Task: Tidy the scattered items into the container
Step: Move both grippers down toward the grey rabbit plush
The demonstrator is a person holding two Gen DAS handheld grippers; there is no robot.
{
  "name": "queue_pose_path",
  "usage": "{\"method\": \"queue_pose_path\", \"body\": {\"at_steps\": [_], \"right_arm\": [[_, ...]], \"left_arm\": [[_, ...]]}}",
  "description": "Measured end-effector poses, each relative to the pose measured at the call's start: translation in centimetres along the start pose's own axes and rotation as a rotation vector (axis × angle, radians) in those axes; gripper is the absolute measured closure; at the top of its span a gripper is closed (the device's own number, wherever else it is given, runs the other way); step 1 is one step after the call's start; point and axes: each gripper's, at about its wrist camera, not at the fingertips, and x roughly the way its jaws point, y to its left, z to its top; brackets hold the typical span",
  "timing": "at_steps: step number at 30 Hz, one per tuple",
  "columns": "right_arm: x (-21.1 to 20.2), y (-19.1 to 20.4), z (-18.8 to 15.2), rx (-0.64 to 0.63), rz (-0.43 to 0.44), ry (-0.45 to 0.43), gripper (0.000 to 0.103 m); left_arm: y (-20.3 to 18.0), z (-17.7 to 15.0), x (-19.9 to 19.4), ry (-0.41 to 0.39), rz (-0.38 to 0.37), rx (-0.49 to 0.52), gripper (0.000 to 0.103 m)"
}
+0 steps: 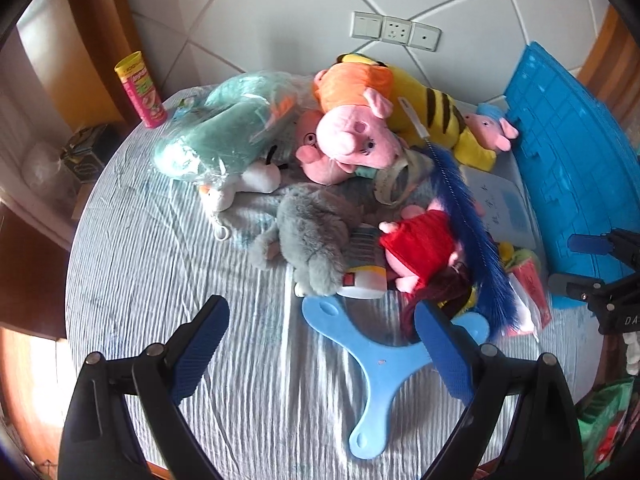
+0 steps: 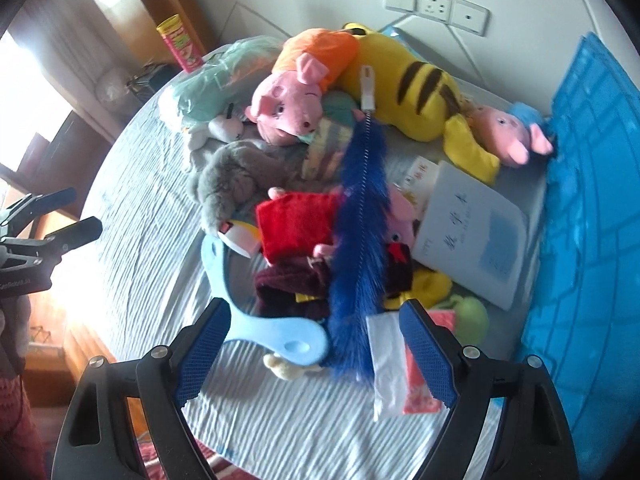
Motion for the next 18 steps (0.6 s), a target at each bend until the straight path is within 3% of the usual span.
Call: {"method": "queue_pose_path", "body": {"at_steps": [7,18], "right_arm": [[1.6,1.7,2.3,-0.038,-0.008,0.015,0.016],[4.1,6.0,3.2,0.043,-0.065,-0.001,0.016]], "left_arm": [[2.1,0.9,1.2,0.005,0.013,-0.03,0.008],[5.7,3.2,4.7,0.019,0.011,0.101,0.008]]}}
